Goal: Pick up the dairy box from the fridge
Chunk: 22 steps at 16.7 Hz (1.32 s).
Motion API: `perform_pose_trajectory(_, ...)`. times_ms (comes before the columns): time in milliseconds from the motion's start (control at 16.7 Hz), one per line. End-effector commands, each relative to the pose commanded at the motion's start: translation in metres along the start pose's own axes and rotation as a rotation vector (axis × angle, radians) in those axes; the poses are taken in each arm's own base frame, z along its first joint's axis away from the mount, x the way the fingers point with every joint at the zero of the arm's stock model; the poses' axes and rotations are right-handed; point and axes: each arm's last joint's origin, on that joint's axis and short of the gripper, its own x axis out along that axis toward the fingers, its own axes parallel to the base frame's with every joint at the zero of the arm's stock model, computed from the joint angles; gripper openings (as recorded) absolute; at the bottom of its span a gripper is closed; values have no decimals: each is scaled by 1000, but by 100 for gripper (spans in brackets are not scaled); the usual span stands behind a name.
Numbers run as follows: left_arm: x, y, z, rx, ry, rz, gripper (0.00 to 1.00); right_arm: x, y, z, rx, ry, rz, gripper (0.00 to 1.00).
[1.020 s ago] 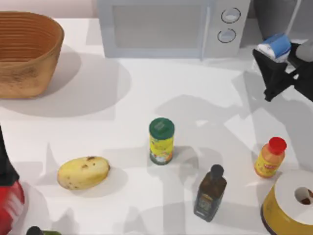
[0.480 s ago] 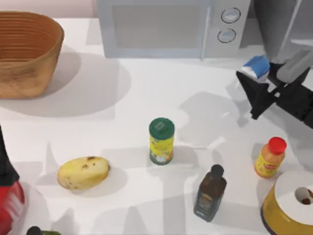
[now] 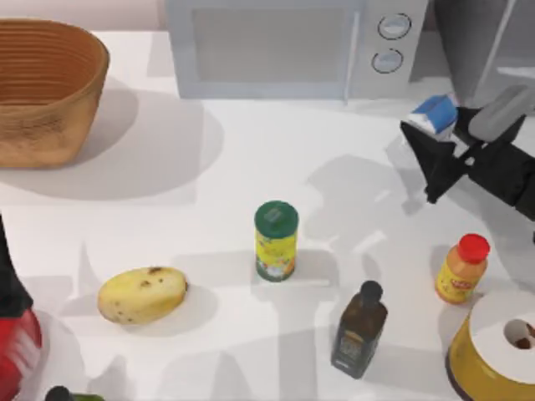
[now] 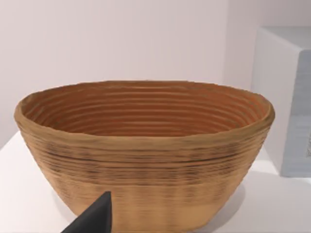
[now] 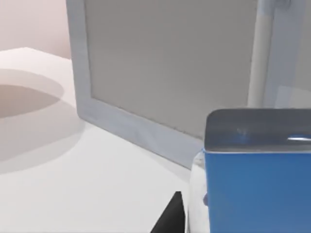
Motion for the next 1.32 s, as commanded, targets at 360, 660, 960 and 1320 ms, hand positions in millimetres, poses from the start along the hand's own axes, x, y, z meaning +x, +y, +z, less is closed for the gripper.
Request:
perform_pose_trajectory(360,0,0,0,0,0,0,100,52,0,-15,-6,-9,4,0)
perform_pose_trajectory(660,0,0,0,0,0,0,100,59,1,-16,-4,-7,4,0)
perform_pose_trajectory(960,0,0,0,0,0,0,100,59,1,-16,-4,-7,4,38)
perform_pose_trajectory(1320,0,0,0,0,0,0,100,59,1,-16,-4,-7,4,83)
